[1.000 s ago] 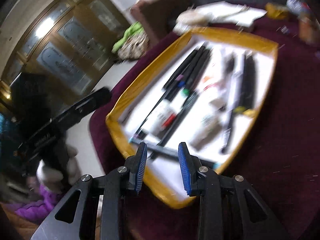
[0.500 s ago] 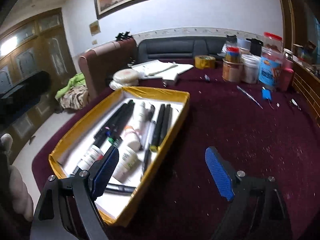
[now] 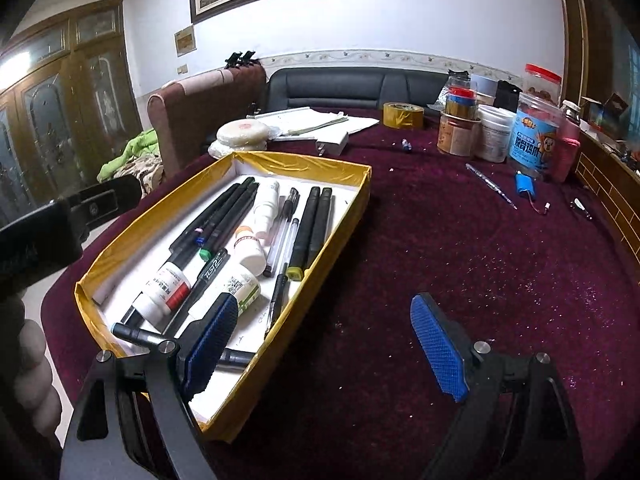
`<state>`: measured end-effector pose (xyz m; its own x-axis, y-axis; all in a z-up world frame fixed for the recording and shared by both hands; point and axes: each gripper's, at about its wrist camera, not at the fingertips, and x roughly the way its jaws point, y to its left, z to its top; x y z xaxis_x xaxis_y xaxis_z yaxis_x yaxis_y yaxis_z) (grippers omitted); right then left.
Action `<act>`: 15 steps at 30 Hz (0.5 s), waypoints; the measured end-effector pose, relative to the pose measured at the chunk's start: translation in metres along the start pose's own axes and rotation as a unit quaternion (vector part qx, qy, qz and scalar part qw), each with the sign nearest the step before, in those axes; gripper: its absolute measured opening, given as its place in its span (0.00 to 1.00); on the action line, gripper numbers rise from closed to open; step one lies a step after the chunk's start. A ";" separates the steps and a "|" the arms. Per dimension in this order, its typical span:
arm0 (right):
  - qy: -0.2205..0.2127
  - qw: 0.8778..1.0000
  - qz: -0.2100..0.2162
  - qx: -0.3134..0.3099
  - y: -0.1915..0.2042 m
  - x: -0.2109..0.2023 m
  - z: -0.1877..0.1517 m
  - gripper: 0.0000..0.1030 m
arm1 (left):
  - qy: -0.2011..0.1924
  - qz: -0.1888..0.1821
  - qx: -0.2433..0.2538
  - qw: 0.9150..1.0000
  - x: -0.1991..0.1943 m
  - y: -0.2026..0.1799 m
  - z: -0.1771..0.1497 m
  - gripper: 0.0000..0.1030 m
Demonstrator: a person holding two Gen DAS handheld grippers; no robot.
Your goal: Organize rigid objects
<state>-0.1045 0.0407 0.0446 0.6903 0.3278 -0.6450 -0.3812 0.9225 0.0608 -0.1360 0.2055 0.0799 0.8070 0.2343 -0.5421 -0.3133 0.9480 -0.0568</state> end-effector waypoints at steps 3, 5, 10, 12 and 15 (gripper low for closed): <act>0.002 1.000 -0.004 -0.005 0.004 0.001 -0.001 0.82 | 0.000 0.019 0.006 1.000 0.003 0.001 -0.002 1.00; 0.003 1.000 -0.005 -0.009 0.006 0.002 -0.001 0.82 | 0.008 0.020 0.005 1.000 0.007 0.004 -0.003 1.00; 0.013 1.000 -0.007 -0.014 0.010 0.006 -0.002 0.82 | 0.023 0.019 0.002 1.000 0.015 0.008 -0.004 1.00; 0.016 1.000 -0.007 -0.014 0.011 0.008 -0.003 0.82 | 0.027 0.018 -0.001 0.999 0.016 0.010 -0.005 1.00; 0.018 1.000 -0.007 -0.015 0.012 0.009 -0.003 0.82 | 0.030 0.018 -0.005 0.999 0.018 0.013 -0.005 1.00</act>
<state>-0.1047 0.0546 0.0376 0.6729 0.3068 -0.6731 -0.3908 0.9200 0.0287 -0.1277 0.2209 0.0654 0.7638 0.2554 -0.5927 -0.3475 0.9366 -0.0442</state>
